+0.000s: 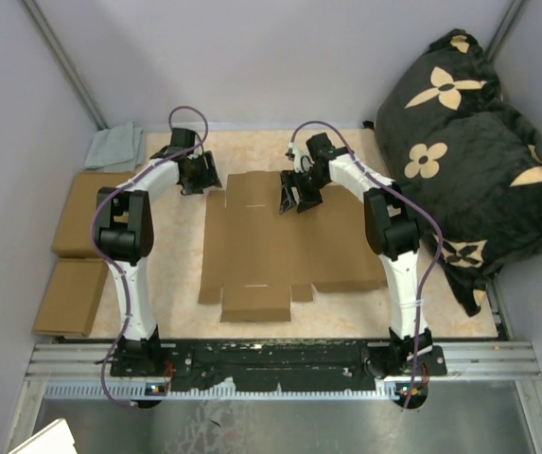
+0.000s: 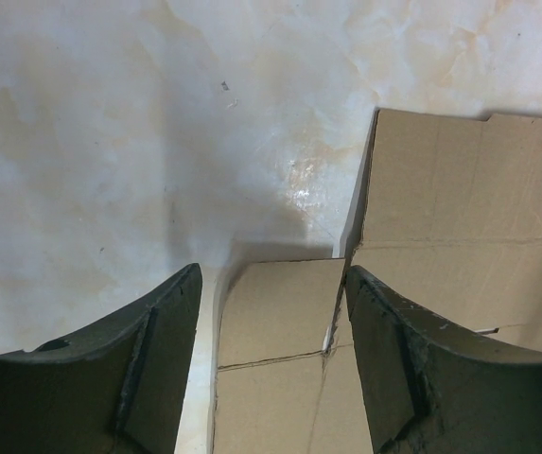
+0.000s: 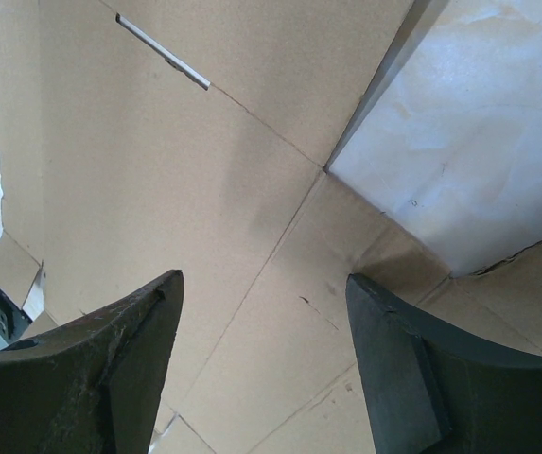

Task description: Fold the paper box

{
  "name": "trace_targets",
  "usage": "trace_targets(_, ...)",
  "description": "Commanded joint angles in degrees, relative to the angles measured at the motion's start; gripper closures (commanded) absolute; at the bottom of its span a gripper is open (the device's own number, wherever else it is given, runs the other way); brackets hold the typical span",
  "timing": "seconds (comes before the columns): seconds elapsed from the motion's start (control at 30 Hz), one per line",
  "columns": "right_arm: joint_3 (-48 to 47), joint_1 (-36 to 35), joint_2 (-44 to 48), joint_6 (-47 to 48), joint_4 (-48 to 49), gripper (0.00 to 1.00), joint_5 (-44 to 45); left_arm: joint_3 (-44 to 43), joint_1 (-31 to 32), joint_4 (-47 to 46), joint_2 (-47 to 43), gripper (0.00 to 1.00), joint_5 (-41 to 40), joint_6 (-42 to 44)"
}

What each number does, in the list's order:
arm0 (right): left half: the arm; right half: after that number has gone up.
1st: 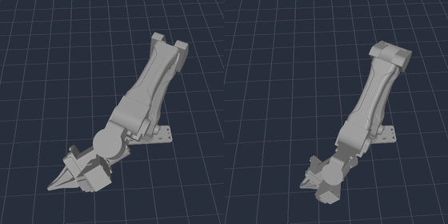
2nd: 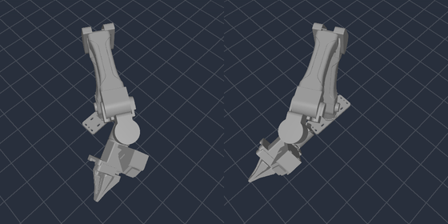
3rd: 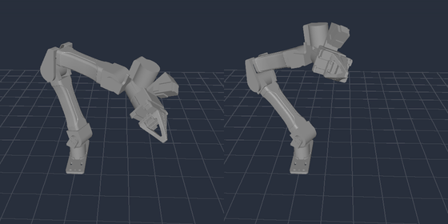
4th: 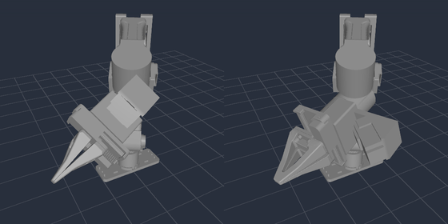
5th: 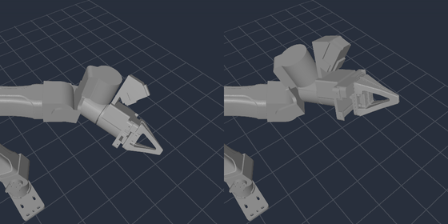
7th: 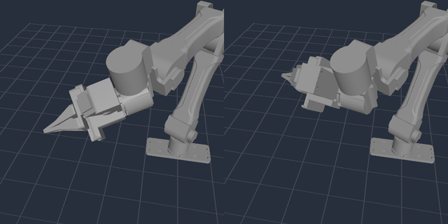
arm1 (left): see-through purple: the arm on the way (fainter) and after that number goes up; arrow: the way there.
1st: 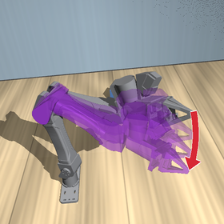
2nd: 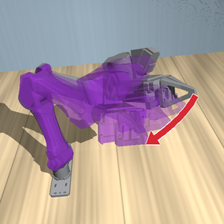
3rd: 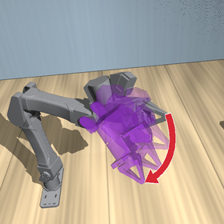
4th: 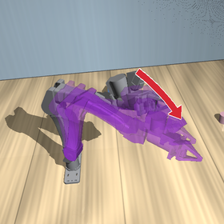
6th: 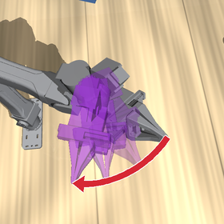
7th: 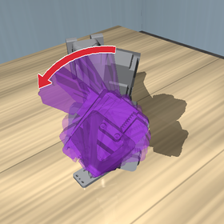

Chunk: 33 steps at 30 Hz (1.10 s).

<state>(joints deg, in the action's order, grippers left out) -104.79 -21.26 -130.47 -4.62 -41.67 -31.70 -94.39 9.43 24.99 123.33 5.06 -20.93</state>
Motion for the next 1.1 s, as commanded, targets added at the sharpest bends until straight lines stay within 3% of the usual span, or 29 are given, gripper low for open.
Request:
trace_targets(0.0,1.6,0.6,-5.3,1.9,-0.6,0.28,6.8,-2.1,-0.3,0.1,1.1,0.32,3.0,0.4)
trace_targets(0.5,1.6,0.6,-5.6,2.1,-0.6,0.28,6.8,-1.5,-0.3,-0.9,0.9,0.33,6.7,0.2)
trace_targets(1.07,1.5,0.6,-5.8,2.1,-1.0,0.28,7.7,6.0,-0.2,-0.2,-7.7,0.40,15.0,-1.5)
